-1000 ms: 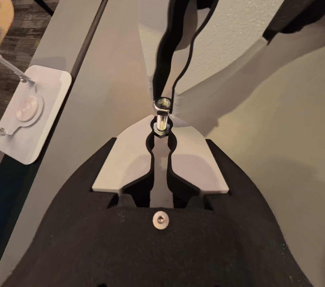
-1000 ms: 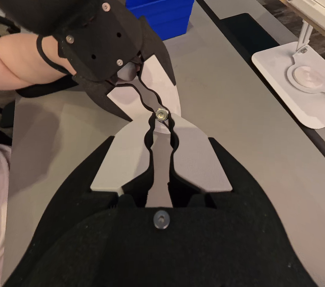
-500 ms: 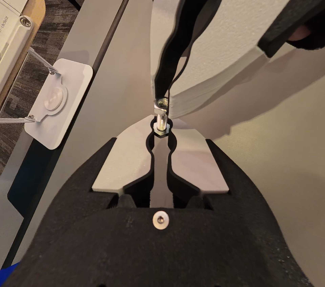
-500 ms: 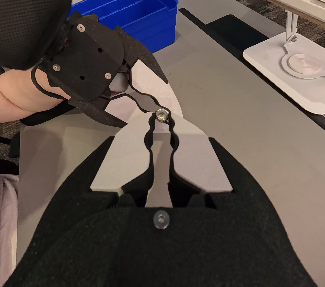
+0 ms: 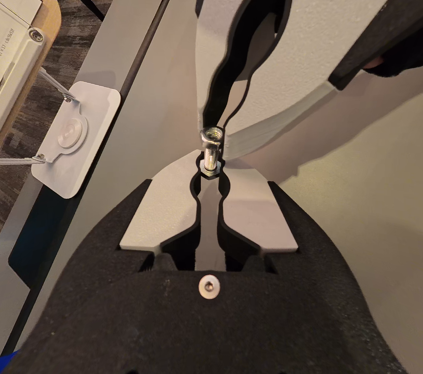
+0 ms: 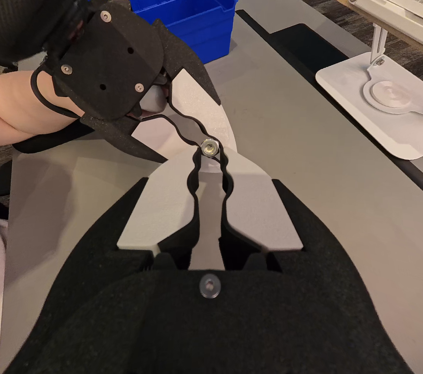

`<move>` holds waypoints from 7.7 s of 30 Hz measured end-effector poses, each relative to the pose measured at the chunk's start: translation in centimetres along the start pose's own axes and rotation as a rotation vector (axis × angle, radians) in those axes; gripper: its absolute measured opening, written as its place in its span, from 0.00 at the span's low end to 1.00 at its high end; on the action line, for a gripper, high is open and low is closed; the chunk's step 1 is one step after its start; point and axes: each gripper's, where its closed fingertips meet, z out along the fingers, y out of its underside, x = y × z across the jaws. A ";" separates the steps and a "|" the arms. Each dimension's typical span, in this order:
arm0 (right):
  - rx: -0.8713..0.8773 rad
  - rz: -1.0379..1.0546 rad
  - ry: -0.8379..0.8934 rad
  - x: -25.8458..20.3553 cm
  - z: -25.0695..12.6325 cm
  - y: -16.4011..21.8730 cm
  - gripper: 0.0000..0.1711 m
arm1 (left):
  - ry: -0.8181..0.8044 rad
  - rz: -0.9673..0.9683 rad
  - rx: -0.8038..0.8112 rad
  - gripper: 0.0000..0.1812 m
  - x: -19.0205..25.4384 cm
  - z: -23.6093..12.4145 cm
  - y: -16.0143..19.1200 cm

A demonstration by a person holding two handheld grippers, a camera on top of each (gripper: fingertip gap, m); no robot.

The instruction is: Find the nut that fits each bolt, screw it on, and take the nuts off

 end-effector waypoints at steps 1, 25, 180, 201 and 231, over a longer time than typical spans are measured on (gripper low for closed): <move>0.000 -0.005 0.000 0.0 0.0 0.0 0.09 | 0.003 -0.001 0.002 0.05 0.0 0.0 0.0; 0.088 -0.653 -0.265 -4.9 -4.6 0.0 0.18 | 0.493 0.090 0.158 0.05 6.7 -2.4 -1.6; 0.373 -0.464 -0.443 -6.9 -6.4 -3.5 0.18 | 0.532 -0.036 0.400 0.05 6.4 -6.5 -6.2; 0.419 -0.337 -0.464 -5.7 -6.9 -4.4 0.12 | 0.522 -0.106 0.400 0.05 5.3 -6.2 -6.1; 0.411 -0.357 -0.433 -5.9 -6.3 -4.4 0.20 | 0.500 -0.092 0.384 0.05 5.3 -5.9 -5.9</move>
